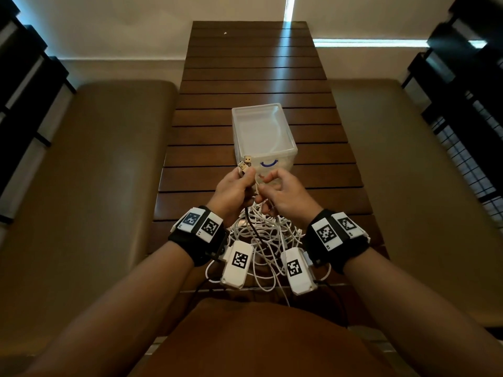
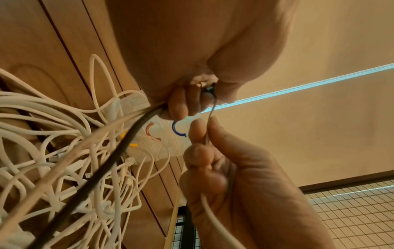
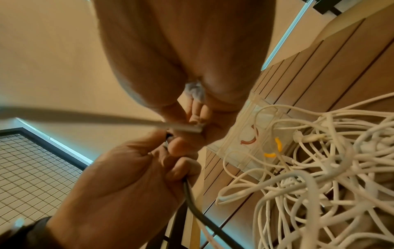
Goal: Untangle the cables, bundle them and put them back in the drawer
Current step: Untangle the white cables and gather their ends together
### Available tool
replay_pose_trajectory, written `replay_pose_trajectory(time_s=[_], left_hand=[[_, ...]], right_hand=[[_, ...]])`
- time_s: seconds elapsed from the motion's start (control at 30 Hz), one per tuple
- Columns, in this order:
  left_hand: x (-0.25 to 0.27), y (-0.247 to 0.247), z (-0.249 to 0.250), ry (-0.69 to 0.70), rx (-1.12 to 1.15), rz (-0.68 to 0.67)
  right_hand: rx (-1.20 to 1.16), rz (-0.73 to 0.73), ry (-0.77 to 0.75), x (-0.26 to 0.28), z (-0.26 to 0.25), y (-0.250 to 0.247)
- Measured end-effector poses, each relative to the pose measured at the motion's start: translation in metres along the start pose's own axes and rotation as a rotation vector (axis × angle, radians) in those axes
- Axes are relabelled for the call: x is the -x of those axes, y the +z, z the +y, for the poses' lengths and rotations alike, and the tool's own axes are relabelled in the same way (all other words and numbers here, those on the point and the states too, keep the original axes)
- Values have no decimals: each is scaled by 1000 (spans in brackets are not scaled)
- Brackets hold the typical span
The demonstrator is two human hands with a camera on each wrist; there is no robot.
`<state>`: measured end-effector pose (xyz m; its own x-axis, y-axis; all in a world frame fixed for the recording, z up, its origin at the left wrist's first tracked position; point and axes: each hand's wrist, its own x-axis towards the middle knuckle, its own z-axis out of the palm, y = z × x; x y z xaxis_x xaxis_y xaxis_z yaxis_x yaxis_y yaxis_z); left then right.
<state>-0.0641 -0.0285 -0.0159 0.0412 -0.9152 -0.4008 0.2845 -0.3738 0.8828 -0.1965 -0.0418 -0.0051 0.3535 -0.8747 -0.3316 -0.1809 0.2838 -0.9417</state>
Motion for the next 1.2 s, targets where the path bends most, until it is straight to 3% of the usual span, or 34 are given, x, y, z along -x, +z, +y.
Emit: replay_pose_trajectory(time_s=[0.17, 0.27, 0.43, 0.63, 0.77, 0.93, 1.0, 1.07, 1.13, 1.2], left_hand=[[-1, -1, 3, -23, 13, 23], [3, -2, 6, -18, -88, -108], [11, 8, 6, -6, -233, -232], [9, 5, 6, -11, -186, -276], [8, 10, 11, -49, -121, -226], [10, 15, 10, 22, -186, -214], [6, 13, 12, 20, -176, -95], [-1, 8, 17, -5, -29, 71], [-5, 1, 26, 19, 111, 159], [-5, -5, 35, 45, 211, 165]], right_hand=[[71, 31, 14, 0, -3, -9], [194, 162, -153, -5, -6, -17], [333, 170, -306, -6, -22, -16], [360, 167, -350, -7, -22, -15], [343, 141, -355, -9, -21, -15], [296, 136, -323, -6, -22, -14], [254, 55, -236, 0, -26, -11], [267, -122, -82, 8, -24, -11], [463, -356, 31, 16, -17, -16], [663, -552, 96, 22, -7, -21]])
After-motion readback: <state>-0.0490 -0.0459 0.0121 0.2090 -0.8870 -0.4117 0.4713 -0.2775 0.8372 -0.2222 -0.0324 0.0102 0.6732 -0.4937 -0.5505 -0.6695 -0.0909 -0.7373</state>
